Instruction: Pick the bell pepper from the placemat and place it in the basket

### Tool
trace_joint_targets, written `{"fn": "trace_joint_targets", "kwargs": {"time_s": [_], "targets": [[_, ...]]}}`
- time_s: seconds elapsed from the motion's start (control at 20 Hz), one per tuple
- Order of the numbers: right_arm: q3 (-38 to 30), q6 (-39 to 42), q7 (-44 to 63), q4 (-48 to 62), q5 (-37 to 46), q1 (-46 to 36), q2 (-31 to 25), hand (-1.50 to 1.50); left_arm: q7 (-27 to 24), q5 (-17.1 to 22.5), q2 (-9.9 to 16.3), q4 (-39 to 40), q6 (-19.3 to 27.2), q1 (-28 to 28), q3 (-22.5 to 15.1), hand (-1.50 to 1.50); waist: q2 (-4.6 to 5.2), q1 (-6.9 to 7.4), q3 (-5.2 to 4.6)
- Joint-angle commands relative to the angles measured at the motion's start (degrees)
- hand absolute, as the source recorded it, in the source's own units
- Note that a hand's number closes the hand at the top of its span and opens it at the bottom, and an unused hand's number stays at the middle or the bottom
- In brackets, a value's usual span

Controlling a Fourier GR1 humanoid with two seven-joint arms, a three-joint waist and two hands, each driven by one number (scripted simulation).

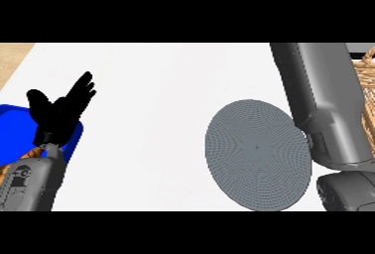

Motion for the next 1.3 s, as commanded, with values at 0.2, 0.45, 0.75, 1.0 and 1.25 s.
{"fn": "trace_joint_targets", "kwargs": {"time_s": [0.2, 0.45, 0.75, 1.0, 1.25], "targets": [[-6.58, -1.78, 12.38, 8.91, 8.65, -7.73, -6.18, 1.50, -0.70, 0.61, 0.47, 0.17, -0.29, 0.94, 1.10, 0.00, -0.04, -0.42, 0.09], [-8.77, 2.82, 16.06, 12.76, 15.19, -9.19, -8.60, 1.50, -0.95, 0.17, -0.71, 0.33, 0.33, 0.63, 0.37, 0.00, -0.19, -1.27, 0.04], [-11.67, 3.49, 17.43, 13.60, 19.59, -8.77, -11.51, 1.50, 1.36, 0.25, -0.03, 0.22, 1.71, -0.50, 1.77, 0.00, -0.95, -3.00, 0.18], [-14.90, 0.65, 16.56, 11.78, 20.22, -3.87, -9.69, 1.50, -1.85, 1.17, 1.18, 0.82, -0.27, 3.75, 3.16, 0.00, -1.55, -4.21, 0.21], [-17.71, 1.79, 13.55, 11.27, 21.00, -3.54, -11.31, 1.50, 1.02, 1.17, 1.01, -1.73, 0.73, 3.73, 3.11, 0.00, -1.67, -4.35, 0.26]]}}
